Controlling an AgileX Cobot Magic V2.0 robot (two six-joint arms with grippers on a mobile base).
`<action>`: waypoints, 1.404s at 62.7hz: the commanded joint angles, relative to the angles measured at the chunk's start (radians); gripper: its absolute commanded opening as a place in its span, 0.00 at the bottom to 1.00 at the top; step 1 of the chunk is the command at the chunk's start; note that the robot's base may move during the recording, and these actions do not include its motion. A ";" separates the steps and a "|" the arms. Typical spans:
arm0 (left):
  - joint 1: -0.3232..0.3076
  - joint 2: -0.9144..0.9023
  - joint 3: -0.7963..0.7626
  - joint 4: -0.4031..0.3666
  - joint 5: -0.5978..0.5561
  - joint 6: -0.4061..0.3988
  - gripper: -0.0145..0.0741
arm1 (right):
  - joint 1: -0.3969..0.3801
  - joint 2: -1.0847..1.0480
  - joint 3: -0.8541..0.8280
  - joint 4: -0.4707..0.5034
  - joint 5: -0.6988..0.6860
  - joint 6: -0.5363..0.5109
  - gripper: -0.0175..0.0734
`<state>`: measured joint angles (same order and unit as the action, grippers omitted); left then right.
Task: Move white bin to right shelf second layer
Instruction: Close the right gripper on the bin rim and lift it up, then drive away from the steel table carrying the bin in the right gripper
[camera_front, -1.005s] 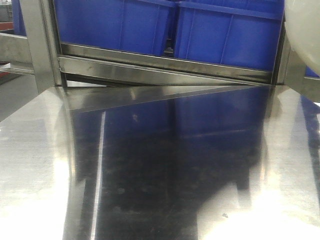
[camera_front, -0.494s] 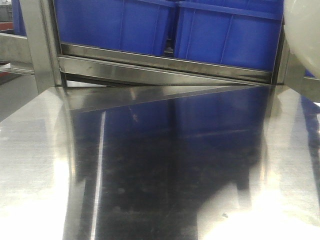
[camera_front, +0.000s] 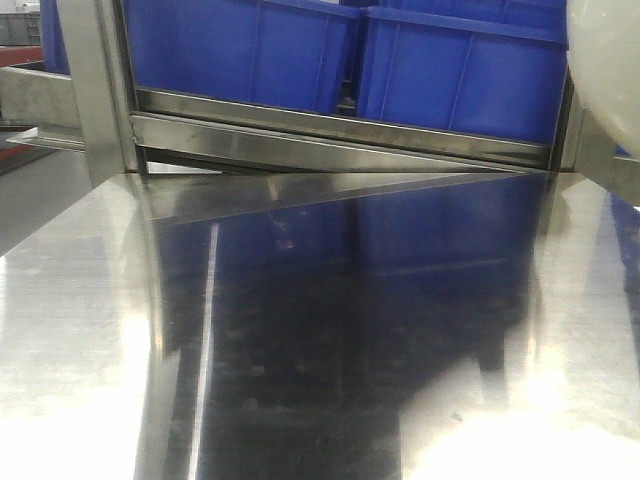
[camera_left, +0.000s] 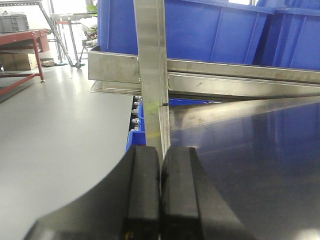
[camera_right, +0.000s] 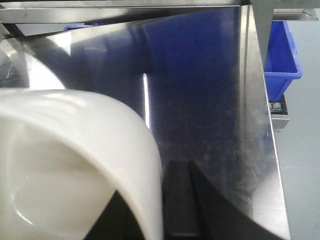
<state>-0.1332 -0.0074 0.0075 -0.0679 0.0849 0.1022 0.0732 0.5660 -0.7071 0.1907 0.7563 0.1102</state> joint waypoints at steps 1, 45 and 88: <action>-0.003 -0.014 0.037 -0.006 -0.085 -0.003 0.26 | -0.006 -0.002 -0.029 0.025 -0.090 -0.004 0.25; -0.003 -0.014 0.037 -0.006 -0.085 -0.003 0.26 | -0.006 -0.002 -0.029 0.025 -0.090 -0.004 0.25; -0.003 -0.014 0.037 -0.006 -0.085 -0.003 0.26 | -0.006 0.002 -0.029 0.025 -0.071 -0.004 0.25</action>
<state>-0.1332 -0.0074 0.0075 -0.0679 0.0835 0.1022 0.0732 0.5619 -0.7071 0.1936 0.7661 0.1102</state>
